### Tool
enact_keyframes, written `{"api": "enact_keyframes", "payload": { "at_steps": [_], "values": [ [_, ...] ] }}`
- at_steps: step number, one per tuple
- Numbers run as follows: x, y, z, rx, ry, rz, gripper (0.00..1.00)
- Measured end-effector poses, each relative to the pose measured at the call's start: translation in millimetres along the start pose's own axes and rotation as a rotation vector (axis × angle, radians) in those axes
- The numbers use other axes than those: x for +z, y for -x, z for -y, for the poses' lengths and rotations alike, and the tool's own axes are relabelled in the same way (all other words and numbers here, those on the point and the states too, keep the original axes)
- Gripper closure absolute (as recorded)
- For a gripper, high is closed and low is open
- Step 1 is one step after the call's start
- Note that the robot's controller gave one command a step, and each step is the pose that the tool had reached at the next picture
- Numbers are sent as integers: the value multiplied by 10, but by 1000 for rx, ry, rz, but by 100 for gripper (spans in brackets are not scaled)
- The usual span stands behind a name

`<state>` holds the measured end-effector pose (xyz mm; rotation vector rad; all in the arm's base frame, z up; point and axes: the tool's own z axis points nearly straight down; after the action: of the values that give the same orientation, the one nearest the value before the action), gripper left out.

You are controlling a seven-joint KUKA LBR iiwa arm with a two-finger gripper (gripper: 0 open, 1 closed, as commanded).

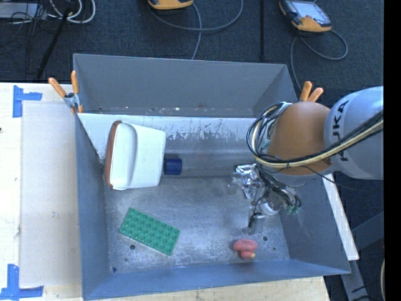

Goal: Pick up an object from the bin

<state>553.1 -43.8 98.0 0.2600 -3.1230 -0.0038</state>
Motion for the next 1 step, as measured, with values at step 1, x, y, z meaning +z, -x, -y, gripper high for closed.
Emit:
{"api": "enact_keyframes", "payload": {
  "at_steps": [1],
  "values": [
    [125, -409, 129, -486, -3, 2, 0]
  ]
}}
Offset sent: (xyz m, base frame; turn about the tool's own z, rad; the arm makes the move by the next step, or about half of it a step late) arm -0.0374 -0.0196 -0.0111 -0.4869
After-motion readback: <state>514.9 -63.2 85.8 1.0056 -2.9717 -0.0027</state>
